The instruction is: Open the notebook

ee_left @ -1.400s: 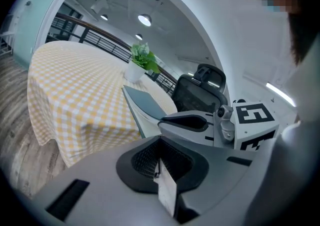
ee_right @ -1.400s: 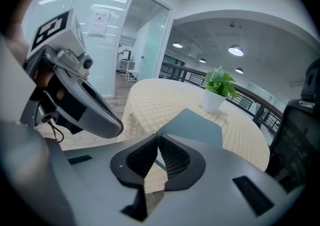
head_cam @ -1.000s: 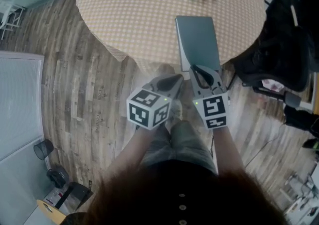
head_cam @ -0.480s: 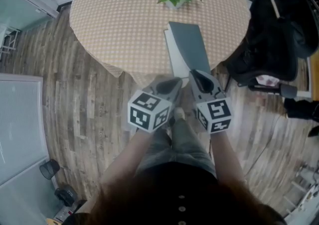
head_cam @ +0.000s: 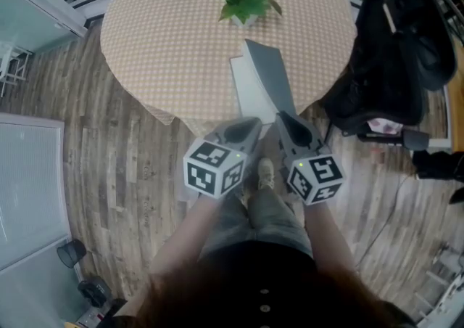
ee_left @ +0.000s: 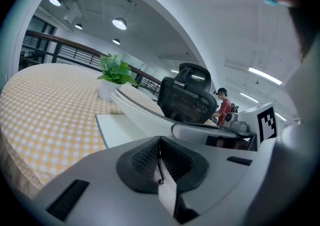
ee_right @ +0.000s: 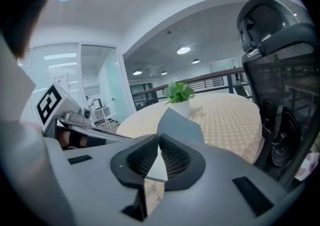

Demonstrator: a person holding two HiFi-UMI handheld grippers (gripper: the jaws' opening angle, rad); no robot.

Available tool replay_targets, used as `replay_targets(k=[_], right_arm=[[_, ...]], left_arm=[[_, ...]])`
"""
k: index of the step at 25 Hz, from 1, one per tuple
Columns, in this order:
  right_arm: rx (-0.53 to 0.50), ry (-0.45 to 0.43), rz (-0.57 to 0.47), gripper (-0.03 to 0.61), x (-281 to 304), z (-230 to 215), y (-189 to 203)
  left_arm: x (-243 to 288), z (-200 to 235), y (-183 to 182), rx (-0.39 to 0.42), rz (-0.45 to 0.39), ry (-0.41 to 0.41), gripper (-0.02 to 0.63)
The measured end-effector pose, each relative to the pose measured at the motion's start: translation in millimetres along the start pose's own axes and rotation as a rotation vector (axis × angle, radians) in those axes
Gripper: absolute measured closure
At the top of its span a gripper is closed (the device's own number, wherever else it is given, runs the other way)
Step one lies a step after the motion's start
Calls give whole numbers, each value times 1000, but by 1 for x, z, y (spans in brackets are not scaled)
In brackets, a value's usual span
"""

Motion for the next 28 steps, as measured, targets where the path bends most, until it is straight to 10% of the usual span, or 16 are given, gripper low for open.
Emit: replay_targets(k=[28], right_arm=[[335, 103, -121, 548, -53, -135, 12]], left_arm=[[95, -65, -22, 46, 65, 52, 606]])
Point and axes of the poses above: the fingertips, and each gripper's own axes: x forward along the fingers, z to its left, y out of its underside, the point moved 7 cm from there along -x, backward along the fingers, and after that the axes turned 8 degrees about -x, right-handed, at the moved point
